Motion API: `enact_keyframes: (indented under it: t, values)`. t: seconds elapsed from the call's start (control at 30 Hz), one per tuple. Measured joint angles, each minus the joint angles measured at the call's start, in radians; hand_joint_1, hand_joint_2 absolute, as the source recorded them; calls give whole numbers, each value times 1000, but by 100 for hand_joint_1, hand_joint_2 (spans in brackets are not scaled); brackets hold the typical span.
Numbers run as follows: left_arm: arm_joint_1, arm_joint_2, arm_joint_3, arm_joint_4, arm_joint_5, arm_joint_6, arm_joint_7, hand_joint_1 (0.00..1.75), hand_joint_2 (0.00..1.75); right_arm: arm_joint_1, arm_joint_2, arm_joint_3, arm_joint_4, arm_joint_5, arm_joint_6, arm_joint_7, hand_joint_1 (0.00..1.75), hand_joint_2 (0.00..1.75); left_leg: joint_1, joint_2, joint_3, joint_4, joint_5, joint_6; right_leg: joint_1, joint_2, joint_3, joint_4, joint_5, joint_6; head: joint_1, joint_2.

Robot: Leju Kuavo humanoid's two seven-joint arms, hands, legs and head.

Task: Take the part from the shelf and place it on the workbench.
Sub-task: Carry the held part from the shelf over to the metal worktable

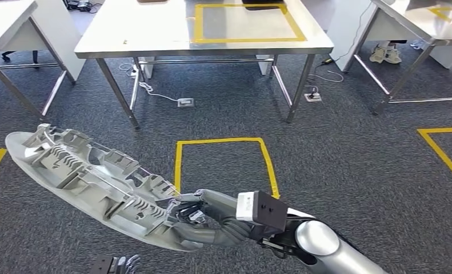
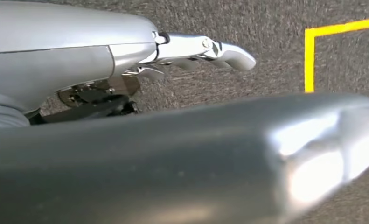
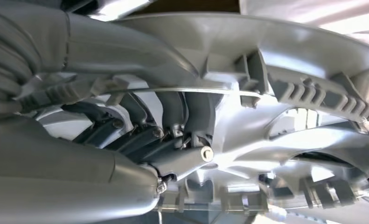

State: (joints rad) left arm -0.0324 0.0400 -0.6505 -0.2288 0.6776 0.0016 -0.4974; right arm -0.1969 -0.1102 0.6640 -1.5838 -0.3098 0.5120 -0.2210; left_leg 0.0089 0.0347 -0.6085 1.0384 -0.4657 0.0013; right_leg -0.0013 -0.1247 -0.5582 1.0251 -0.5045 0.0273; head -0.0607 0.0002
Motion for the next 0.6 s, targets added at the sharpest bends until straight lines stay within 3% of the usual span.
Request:
enact_keyframes:
  t: [0.07, 0.13, 0.2, 0.23, 0.27, 0.37, 0.43, 0.53, 0.6]
  values:
    - [0, 1, 1, 1, 1, 0, -2, 0, 0, -4, 2, 3, 1, 6, -5, -2, 175, 175, 4, -16, 0, -3, 5, 12, -6, 46, -12, 36, -28, 13, 1, 0]
    - [-3, 2, 4, 1, -2, -3, -2, 0, 0, -5, 2, 7, 4, 7, -7, -1, 175, 175, 6, -29, -1, -4, 7, 20, -9, 104, -63, 146, -88, 19, 1, 0]
    - [-6, 4, 6, 1, -8, -8, 0, 0, 0, -3, 2, 10, 10, 7, -6, 1, 175, 175, 6, -43, -2, -4, 7, 22, -8, 118, -123, 260, -129, 20, 2, 0]
    - [-7, 6, 6, 1, -11, -10, 3, 0, 0, -2, 2, 12, 13, 7, -5, 1, 175, 175, 5, -50, -2, -4, 7, 22, -9, 118, -134, 276, -123, 19, 2, 0]
    - [-7, 8, 7, 1, -14, -12, 5, 0, 0, 0, 2, 15, 16, 7, -4, 2, 175, 175, 5, -56, -1, -3, 7, 22, -9, 119, -125, 251, -97, 17, 2, 0]
    - [-8, 12, 7, 1, -18, -16, 9, 0, 0, 0, 4, 23, 20, 9, -3, 3, 175, 175, 4, -70, 1, -3, 8, 15, -8, 125, -40, 60, -1, 6, 2, 0]
    - [-8, 14, 7, 1, -19, -17, 10, 0, 0, -1, 8, 28, 20, 11, -2, 3, 175, 175, 0, -74, -1, -1, 7, 8, -6, 130, -18, 3, 13, 1, 2, 0]
    - [-7, 16, 7, 1, -18, -14, 10, 0, 0, -1, 14, 34, 20, 11, -2, 4, 175, 175, 0, -72, -1, -4, 6, 8, -4, 129, -20, 0, 17, -3, 2, 0]
    - [-7, 16, 7, 1, -16, -10, 10, 0, 0, -2, 15, 37, 20, 11, -2, 4, 175, 175, 1, -72, 1, -10, 12, 0, -2, 129, -21, 0, 18, -9, 2, 0]
